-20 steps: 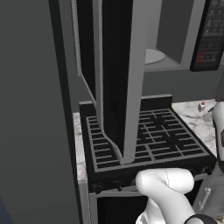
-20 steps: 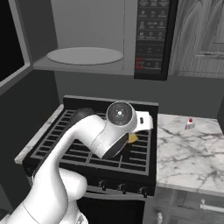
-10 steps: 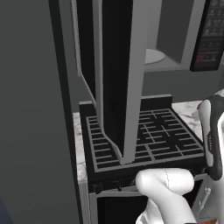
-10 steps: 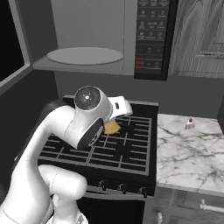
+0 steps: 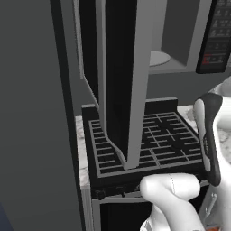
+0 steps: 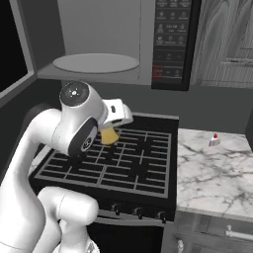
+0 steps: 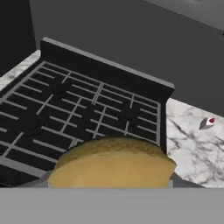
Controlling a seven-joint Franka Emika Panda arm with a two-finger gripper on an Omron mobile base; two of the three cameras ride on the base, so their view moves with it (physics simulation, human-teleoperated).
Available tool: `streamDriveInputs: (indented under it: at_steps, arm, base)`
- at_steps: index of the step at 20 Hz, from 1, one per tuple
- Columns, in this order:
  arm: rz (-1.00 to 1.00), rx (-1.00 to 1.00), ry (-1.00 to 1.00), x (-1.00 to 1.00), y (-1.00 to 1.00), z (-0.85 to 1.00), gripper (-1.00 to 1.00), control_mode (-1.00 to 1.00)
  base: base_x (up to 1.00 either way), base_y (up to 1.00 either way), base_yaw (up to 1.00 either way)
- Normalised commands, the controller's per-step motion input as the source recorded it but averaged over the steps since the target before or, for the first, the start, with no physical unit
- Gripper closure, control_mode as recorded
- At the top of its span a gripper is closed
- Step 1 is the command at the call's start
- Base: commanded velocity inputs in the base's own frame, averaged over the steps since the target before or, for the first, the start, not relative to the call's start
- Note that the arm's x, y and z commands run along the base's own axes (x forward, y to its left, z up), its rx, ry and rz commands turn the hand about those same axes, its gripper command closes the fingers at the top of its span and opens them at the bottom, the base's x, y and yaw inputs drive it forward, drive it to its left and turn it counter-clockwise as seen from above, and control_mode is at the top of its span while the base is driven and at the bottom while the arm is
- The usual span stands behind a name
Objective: Place the sponge inside the microwave to prepare for sanitizing.
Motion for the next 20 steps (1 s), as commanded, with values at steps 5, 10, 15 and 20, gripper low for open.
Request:
streamDriveInputs:
  at_steps: [5, 10, 15, 20]
  arm:
    - [-0.2, 0.29, 0.01, 0.0, 0.0, 0.16, 1.0, -1.0]
    - [-0.48, 0.13, -0.02, -0.01, 0.11, -0.02, 1.0, -1.0]
    - [-0.43, 0.0, 0.02, 0.0, 0.09, -0.07, 1.0, -1.0]
    - [0.05, 0.0, 0.0, 0.08, 0.0, 0.0, 1.0, -1.0]
  base:
    - [0.0, 0.0, 0.0]
    - [0.0, 0.0, 0.0]
    - [0.0, 0.0, 0.0]
    - [0.0, 0.0, 0.0]
